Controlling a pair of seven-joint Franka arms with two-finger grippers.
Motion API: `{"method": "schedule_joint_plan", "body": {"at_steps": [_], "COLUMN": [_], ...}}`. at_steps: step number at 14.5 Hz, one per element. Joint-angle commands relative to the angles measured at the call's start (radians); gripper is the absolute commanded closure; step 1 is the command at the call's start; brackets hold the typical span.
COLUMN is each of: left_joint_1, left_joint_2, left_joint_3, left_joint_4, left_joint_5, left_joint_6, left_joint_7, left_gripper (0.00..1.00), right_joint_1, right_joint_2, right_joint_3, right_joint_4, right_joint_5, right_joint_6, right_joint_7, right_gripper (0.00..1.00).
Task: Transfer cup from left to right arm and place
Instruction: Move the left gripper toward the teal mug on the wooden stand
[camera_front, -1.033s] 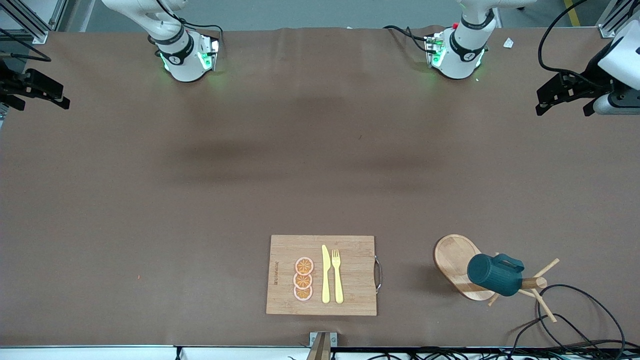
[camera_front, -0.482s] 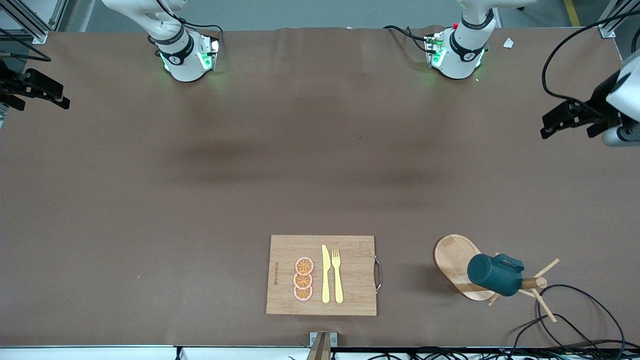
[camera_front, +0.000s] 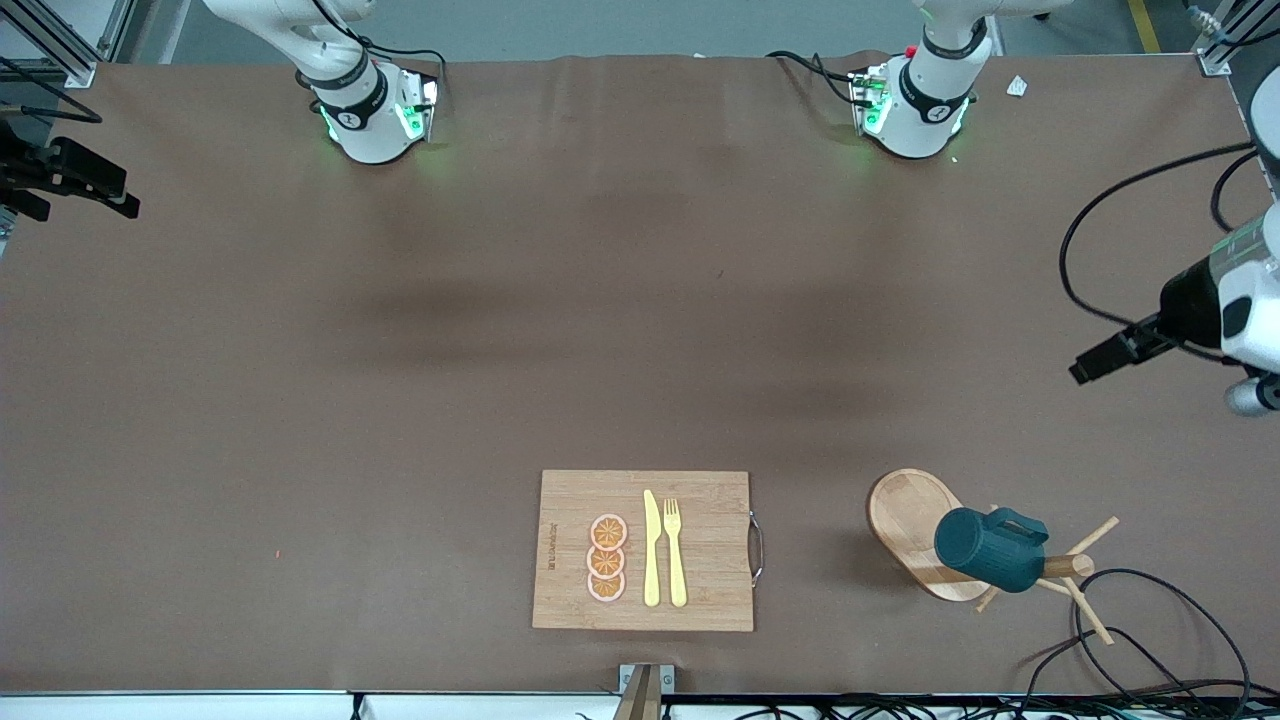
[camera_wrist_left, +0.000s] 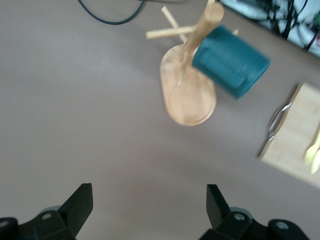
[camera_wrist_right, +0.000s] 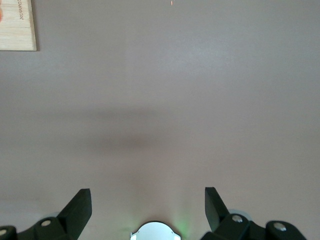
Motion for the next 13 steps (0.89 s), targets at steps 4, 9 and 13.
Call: {"method": "schedule_joint_plan", "body": {"at_steps": [4, 9, 13], "left_joint_1": [0.004, 0.016, 0.014], "left_joint_2": [0.115, 0.181, 0.247], "left_joint_3": [0.0, -0.002, -0.005], "left_joint_4": [0.035, 0.04, 0.046], "left_joint_5": [-0.11, -0.243, -0.274], "left_joint_6": [0.192, 0.356, 0.449], "left_joint_7": [-0.2, -0.368, -0.423], "left_gripper": [0.0, 0.0, 0.0], "right_joint_1": [0.003, 0.005, 0.005], "right_joint_2": [-0.024, -0.024, -0.024], "right_joint_3": [0.001, 0.001, 0.001], "right_joint_4": [-0.017, -0.017, -0.017], "right_joint_5": [0.006, 0.006, 0.005], "right_joint_6": [0.003, 0.001, 0.001], "right_joint_7": [0.007, 0.007, 0.006], "right_gripper": [0.0, 0.0, 0.0]}}
